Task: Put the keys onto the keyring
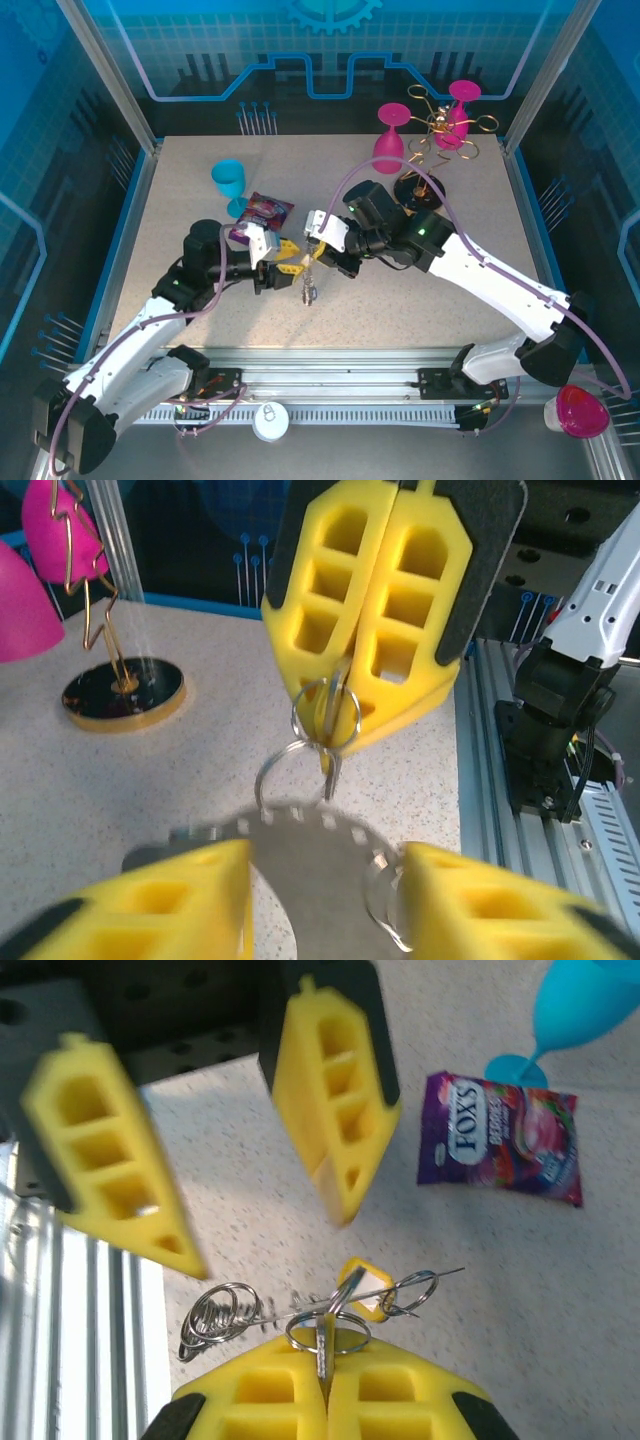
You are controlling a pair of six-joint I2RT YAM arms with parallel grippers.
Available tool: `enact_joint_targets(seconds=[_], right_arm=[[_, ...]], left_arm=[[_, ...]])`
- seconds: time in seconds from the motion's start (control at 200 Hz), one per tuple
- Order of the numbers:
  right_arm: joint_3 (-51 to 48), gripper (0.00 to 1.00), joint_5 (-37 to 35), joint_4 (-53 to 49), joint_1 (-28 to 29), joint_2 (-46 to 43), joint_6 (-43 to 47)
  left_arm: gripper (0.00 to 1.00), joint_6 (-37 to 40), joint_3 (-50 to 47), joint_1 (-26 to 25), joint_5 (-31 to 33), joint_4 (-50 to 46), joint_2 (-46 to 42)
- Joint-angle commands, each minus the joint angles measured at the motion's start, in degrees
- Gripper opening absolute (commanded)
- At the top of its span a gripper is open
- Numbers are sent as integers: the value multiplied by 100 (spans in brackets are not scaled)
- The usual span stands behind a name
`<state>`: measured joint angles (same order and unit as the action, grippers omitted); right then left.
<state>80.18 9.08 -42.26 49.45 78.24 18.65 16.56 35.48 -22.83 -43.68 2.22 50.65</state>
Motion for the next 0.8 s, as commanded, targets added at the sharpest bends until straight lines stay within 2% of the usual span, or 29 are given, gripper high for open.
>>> enact_joint_targets(seconds=[0.0,0.08,0.125,0.29,0.455,0.615,0.695,0.796], right_arm=[[213,0,-494,-199,29,-195,156],[213,0,-550,-129,28,-134,107],[233,0,-539,-73,42,-56,95],[473,0,-340,456,172,428,64],[1126,0,26,1006,302,1130,16],[1287,0,10,1351,363,1600,29],[960,0,-37,1481,363,1624,171],[358,0,-99,1418,362,1505,620]], left_arm=[[63,-72,19,-1,347,-5,-168],[76,-470,-206,4,886,491,-464],[79,-733,-348,-1,1331,788,-665],[99,-1796,-567,0,3628,1185,-1371],[99,-2381,-520,15,5908,1146,-1962],[99,-2741,-317,29,7359,602,-2210],[99,-2850,-297,25,7782,405,-2277],[99,-2847,-317,26,7826,259,-2258]])
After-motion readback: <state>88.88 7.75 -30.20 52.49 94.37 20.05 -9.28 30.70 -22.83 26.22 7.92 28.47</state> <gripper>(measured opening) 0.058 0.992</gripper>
